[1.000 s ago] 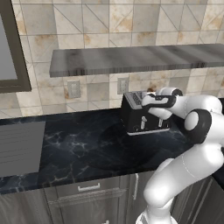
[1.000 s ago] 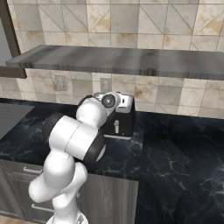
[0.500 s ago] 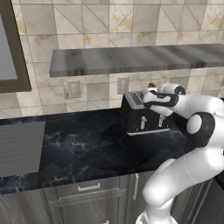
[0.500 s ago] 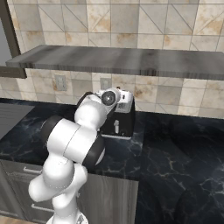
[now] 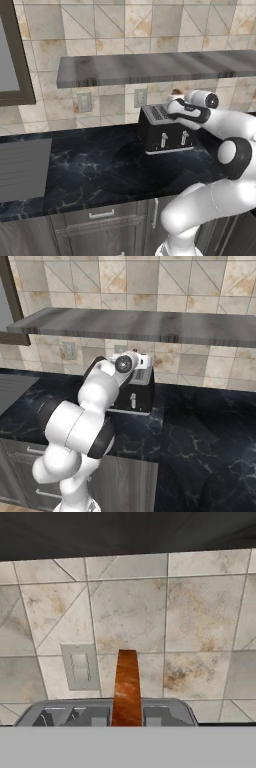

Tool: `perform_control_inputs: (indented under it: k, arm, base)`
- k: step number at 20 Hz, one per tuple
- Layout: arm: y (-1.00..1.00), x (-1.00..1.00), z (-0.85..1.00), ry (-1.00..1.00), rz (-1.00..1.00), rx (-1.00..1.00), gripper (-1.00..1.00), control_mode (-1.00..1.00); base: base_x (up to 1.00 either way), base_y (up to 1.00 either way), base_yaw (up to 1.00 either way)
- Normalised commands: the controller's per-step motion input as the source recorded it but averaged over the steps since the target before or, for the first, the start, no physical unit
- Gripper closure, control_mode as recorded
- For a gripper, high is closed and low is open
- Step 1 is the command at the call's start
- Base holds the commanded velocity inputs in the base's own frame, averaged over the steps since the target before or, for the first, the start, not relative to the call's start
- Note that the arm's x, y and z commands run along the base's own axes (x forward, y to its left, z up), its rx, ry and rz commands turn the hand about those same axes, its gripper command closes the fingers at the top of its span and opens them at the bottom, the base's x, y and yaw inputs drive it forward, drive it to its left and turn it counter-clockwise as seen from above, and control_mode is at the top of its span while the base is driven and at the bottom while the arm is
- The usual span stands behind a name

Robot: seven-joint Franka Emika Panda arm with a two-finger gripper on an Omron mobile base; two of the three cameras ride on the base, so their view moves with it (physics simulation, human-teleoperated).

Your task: Start the toaster. Once the lever pops up, take the bread to the plate on the dining counter.

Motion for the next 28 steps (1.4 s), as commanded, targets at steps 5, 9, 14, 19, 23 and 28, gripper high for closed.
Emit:
perform_control_inputs:
  k: [5, 9, 14, 19, 23, 28]
  arm:
    - [0.00, -0.38, 0.32, 0.00, 0.00, 0.00, 1.00, -1.00]
    - [0.00, -0.58, 0.03, 0.00, 0.00, 0.00, 1.00, -1.00]
    - [0.00, -0.51, 0.18, 0.00, 0.00, 0.00, 1.00, -1.00]
    - [0.00, -0.69, 0.37, 0.00, 0.00, 0.00, 1.00, -1.00]
    - [0.00, -0.84, 0.22, 0.01, 0.00, 0.00, 1.00, -1.00]
    - [0.00, -0.81, 0.05, 0.06, 0.00, 0.00, 1.00, -1.00]
  base:
    - [0.00, 0.00, 0.00]
    - [0.00, 0.00, 0.00]
    - [0.00, 0.00, 0.00]
    - [0.00, 0.00, 0.00]
    - [0.00, 0.00, 0.00]
    - [0.00, 0.00, 0.00]
